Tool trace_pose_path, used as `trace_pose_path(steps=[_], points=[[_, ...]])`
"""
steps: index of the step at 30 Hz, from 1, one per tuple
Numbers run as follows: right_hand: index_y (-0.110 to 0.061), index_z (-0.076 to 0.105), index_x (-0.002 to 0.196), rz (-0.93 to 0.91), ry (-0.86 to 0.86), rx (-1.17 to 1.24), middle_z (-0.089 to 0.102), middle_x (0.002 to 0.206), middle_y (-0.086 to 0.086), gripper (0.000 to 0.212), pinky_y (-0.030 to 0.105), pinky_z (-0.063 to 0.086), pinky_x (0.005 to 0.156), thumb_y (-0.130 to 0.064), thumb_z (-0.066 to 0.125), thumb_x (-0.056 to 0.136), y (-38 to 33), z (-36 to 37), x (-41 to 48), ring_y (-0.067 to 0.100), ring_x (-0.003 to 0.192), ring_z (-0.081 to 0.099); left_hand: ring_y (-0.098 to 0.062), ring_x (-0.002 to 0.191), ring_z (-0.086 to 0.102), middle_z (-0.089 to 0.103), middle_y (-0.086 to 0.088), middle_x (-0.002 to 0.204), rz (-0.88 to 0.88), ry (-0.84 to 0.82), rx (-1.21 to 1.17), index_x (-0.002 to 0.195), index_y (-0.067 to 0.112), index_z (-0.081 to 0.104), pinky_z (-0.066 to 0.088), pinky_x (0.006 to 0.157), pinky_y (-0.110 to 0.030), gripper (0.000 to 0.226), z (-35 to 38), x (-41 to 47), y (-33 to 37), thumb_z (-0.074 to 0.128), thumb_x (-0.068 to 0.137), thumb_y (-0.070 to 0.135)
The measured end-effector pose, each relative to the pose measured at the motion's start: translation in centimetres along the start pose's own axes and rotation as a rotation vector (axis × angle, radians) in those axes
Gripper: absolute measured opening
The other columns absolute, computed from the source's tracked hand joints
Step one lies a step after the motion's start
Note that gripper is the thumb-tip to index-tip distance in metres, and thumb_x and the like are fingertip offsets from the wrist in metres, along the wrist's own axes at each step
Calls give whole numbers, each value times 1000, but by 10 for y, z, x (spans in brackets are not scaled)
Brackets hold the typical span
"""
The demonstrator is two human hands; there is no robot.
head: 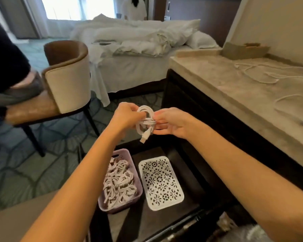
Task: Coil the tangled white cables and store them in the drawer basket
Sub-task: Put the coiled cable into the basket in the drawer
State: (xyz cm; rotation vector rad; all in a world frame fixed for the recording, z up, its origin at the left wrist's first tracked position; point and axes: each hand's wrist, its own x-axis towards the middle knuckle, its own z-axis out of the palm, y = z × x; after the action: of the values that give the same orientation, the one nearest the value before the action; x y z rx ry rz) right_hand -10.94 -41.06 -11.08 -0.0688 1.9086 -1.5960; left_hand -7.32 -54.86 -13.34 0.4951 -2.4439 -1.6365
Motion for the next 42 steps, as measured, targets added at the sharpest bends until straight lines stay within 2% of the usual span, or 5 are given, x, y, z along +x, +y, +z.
trace_pose_path(steps=[12, 20, 25, 32, 42], points=[[1, 61, 96, 328, -85, -61, 58, 98, 17, 13, 33, 52, 80, -2, 48, 94, 90, 68, 103, 30, 94, 63, -22, 60, 54, 56, -11, 69, -361, 102, 28, 63, 13, 52, 52, 55, -32, 20, -16, 25, -138, 66, 69, -1], [2, 52, 124, 495, -138, -68, 61, 119, 21, 31, 33, 43, 95, -7, 36, 99, 142, 85, 140, 27, 110, 60, -30, 79, 67, 64, -17, 76, -543, 134, 183, 57, 10, 56, 57, 72, -45, 18, -7, 37, -218, 67, 67, 1], [1, 50, 123, 586, -107, -45, 48, 138, 19, 32, 29, 38, 106, -8, 29, 101, 166, 92, 156, 25, 127, 50, -36, 85, 66, 66, -23, 96, -678, 130, 204, 95, -6, 64, 56, 77, -45, 26, 2, 43, -261, 64, 74, 8], [-1, 51, 124, 662, -58, -44, 61, 123, 18, 29, 27, 48, 87, -7, 40, 98, 189, 101, 175, 18, 81, 66, -43, 110, 54, 48, -25, 128, -872, 173, 121, 134, -4, 31, 51, 87, -49, 59, 21, 41, -285, 58, 82, 0], [0, 53, 121, 659, -57, -98, 59, 89, 12, 29, 30, 46, 79, -9, 39, 98, 194, 107, 182, 15, 66, 54, -45, 113, 49, 45, -25, 129, -873, 217, 143, 132, -3, 25, 50, 86, -51, 57, 35, 39, -298, 56, 84, -4]])
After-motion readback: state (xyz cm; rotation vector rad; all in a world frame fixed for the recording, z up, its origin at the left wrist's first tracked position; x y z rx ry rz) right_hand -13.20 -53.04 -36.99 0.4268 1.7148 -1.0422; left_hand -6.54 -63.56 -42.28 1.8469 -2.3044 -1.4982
